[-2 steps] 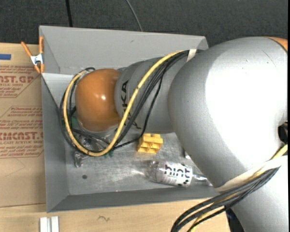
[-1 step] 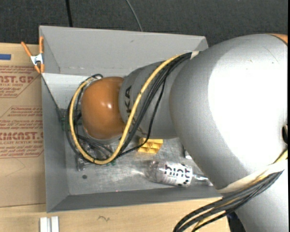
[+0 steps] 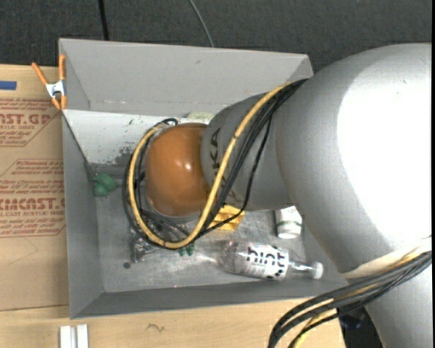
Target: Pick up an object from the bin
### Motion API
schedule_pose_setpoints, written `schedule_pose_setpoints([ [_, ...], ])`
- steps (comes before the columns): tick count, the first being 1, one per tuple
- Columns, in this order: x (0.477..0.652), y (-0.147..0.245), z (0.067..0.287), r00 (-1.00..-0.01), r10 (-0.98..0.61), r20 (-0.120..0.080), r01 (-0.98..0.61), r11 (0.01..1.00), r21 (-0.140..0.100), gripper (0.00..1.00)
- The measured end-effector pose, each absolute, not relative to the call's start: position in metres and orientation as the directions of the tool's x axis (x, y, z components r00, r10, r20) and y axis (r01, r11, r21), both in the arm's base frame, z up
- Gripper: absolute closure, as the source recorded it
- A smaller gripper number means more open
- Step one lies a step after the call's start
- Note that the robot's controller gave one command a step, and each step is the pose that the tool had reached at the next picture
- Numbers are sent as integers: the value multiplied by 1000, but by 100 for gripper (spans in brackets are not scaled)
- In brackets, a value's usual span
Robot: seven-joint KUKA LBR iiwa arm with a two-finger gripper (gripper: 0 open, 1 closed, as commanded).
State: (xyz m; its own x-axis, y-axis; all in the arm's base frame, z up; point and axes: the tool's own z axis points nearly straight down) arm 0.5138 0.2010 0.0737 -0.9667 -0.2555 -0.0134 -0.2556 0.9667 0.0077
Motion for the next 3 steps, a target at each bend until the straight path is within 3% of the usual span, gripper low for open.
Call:
schedule_pose_setpoints([
  [1,523,159,97,-975,-223,0,-223,975,1,100],
  [2,502,120,83,-866,-500,0,-500,866,2,100],
  [3,502,120,83,-866,-500,0,-500,866,2,100],
])
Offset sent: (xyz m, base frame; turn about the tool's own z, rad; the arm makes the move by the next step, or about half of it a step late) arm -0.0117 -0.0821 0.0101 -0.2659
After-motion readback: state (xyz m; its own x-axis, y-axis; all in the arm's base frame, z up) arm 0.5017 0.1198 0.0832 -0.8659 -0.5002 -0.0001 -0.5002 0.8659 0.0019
